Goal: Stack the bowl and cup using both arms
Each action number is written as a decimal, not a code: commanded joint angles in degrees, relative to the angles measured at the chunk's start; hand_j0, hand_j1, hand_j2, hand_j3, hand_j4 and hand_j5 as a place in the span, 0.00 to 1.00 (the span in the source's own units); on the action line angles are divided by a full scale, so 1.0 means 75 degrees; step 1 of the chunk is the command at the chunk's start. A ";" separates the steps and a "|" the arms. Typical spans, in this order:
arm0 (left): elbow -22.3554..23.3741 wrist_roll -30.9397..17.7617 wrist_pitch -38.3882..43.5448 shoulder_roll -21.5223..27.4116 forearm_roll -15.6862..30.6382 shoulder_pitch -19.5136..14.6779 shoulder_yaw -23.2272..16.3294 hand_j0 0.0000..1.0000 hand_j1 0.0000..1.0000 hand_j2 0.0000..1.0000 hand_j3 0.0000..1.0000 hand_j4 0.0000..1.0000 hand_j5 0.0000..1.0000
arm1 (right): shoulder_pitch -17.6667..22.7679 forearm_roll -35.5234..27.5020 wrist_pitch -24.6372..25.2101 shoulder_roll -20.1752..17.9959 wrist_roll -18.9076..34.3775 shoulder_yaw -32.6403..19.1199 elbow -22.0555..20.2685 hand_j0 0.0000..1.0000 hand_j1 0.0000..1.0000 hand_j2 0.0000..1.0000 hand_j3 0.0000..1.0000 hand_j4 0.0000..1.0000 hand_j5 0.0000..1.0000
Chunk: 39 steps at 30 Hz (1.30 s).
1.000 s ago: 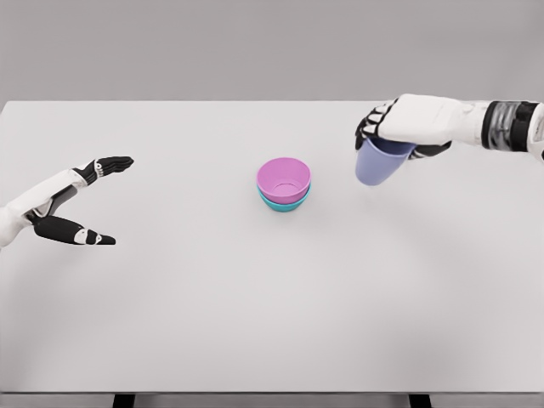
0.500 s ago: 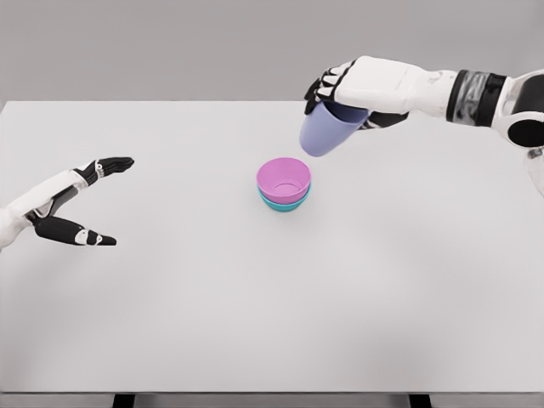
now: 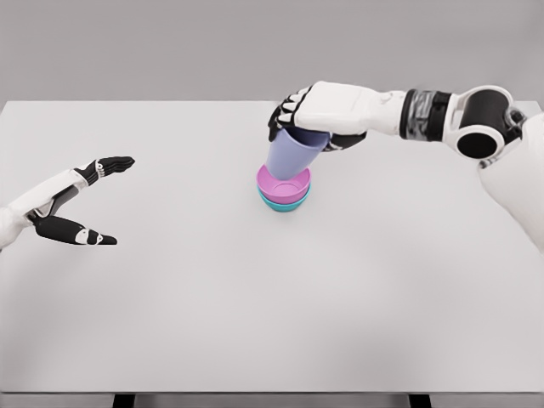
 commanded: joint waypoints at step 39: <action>-0.0005 0.0001 0.0014 -0.0019 0.0063 0.0000 0.0002 1.00 1.00 1.00 1.00 1.00 1.00 | -0.0129 0.0410 0.0024 0.0283 0.0012 0.0369 0.0413 1.00 1.00 1.00 1.00 1.00 1.00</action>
